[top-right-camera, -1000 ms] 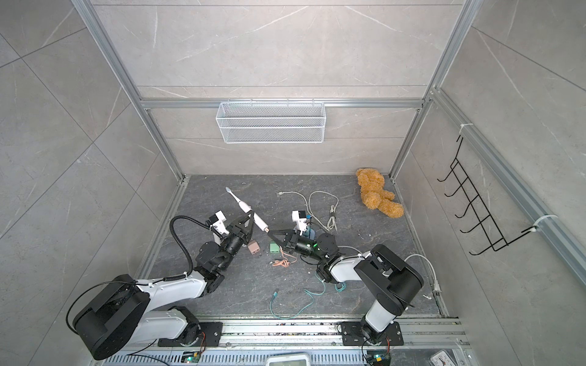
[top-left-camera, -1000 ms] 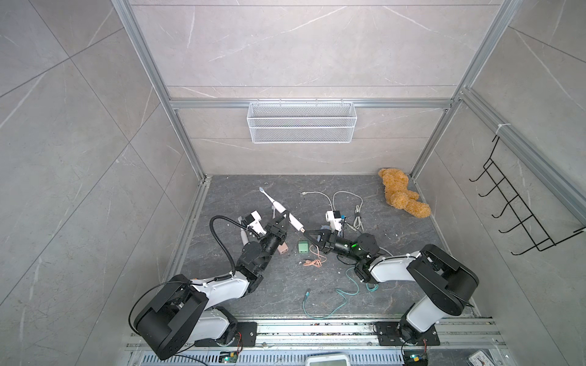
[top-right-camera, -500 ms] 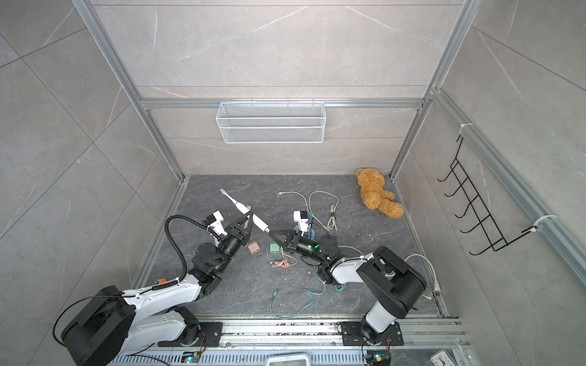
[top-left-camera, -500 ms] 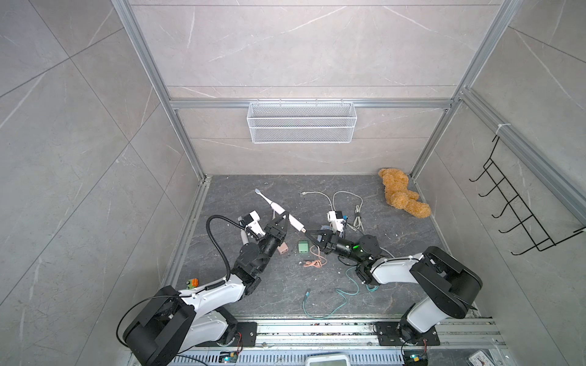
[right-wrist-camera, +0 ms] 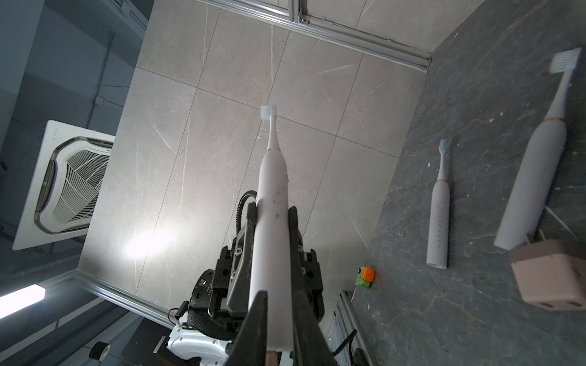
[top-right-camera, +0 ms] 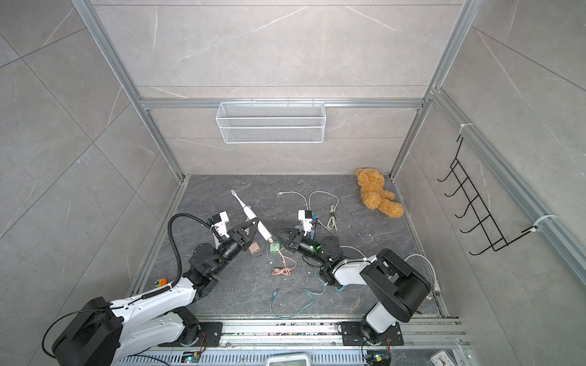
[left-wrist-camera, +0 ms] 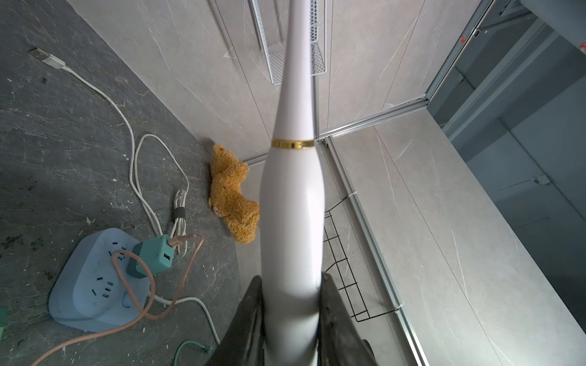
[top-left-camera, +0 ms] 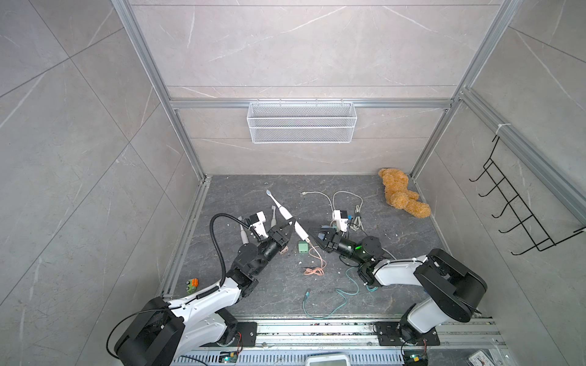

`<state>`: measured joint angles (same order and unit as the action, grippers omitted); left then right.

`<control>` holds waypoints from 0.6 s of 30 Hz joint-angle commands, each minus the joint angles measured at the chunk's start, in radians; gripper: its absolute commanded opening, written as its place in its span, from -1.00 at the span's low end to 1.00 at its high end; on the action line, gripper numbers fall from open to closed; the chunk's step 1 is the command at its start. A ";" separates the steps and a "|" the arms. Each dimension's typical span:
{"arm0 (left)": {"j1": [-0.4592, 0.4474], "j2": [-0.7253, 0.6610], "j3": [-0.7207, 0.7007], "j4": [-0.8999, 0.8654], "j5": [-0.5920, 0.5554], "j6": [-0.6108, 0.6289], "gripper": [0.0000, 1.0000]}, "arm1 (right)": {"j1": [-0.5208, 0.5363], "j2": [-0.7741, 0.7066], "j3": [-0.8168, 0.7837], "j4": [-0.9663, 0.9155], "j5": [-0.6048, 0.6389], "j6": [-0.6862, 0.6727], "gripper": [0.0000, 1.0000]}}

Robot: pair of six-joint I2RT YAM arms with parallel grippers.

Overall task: Charge the electric toothbrush
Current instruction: Insert the charging cable into the electric toothbrush, then place the electric toothbrush at the center of the board.

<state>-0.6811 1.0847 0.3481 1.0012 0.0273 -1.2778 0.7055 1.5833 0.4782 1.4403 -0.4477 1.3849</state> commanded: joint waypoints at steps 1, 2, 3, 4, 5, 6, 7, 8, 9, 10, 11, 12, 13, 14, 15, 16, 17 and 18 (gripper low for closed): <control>0.035 -0.034 0.046 -0.019 0.040 0.038 -1.00 | -0.007 -0.057 -0.031 -0.020 0.034 -0.056 -0.52; 0.051 -0.045 0.054 -0.062 0.051 0.040 -1.00 | -0.012 -0.089 -0.032 -0.072 0.036 -0.088 -0.49; 0.069 -0.061 0.067 -0.124 0.060 0.052 -1.00 | -0.017 -0.135 -0.026 -0.148 0.036 -0.129 -0.45; 0.089 -0.080 0.093 -0.218 0.068 0.064 -1.00 | -0.021 -0.184 -0.015 -0.243 0.041 -0.187 -0.39; 0.110 -0.104 0.129 -0.352 0.073 0.089 -1.00 | -0.024 -0.251 0.001 -0.386 0.060 -0.261 -0.33; 0.125 -0.121 0.169 -0.454 0.071 0.129 -1.00 | -0.025 -0.326 0.019 -0.530 0.089 -0.349 -0.31; 0.142 -0.133 0.211 -0.559 0.071 0.163 -1.00 | -0.026 -0.388 0.042 -0.650 0.118 -0.420 -0.30; 0.156 -0.138 0.265 -0.661 0.069 0.205 -1.00 | -0.026 -0.452 0.068 -0.791 0.162 -0.494 -0.29; 0.174 -0.135 0.322 -0.748 0.070 0.232 -1.00 | -0.026 -0.505 0.093 -0.917 0.204 -0.553 -0.28; 0.191 -0.124 0.375 -0.818 0.081 0.248 -1.00 | -0.028 -0.539 0.121 -1.011 0.233 -0.613 -0.27; 0.210 -0.102 0.441 -0.873 0.111 0.266 -1.00 | -0.028 -0.564 0.156 -1.113 0.258 -0.670 -0.27; 0.223 -0.079 0.507 -0.920 0.138 0.283 -1.00 | -0.029 -0.580 0.187 -1.193 0.273 -0.717 -0.27; 0.223 -0.059 0.569 -0.968 0.142 0.299 -1.00 | -0.031 -0.588 0.212 -1.252 0.285 -0.750 -0.27; 0.224 -0.027 0.654 -1.033 0.144 0.327 -1.00 | -0.032 -0.596 0.239 -1.314 0.300 -0.783 -0.27; 0.227 0.007 0.752 -1.109 0.142 0.364 -1.00 | -0.032 -0.598 0.263 -1.365 0.313 -0.809 -0.27; 0.227 0.040 0.831 -1.168 0.139 0.390 -1.00 | -0.034 -0.601 0.280 -1.398 0.321 -0.834 -0.27; 0.236 0.085 0.925 -1.229 0.154 0.411 -1.00 | -0.034 -0.603 0.297 -1.435 0.332 -0.854 -0.27; 0.245 0.131 1.011 -1.281 0.170 0.423 -1.00 | -0.034 -0.606 0.312 -1.461 0.341 -0.868 -0.27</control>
<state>-0.4500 1.1446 1.1671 -0.0669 0.1421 -0.9768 0.6746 0.9775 0.7570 0.2539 -0.1745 0.6674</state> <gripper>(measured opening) 0.245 0.366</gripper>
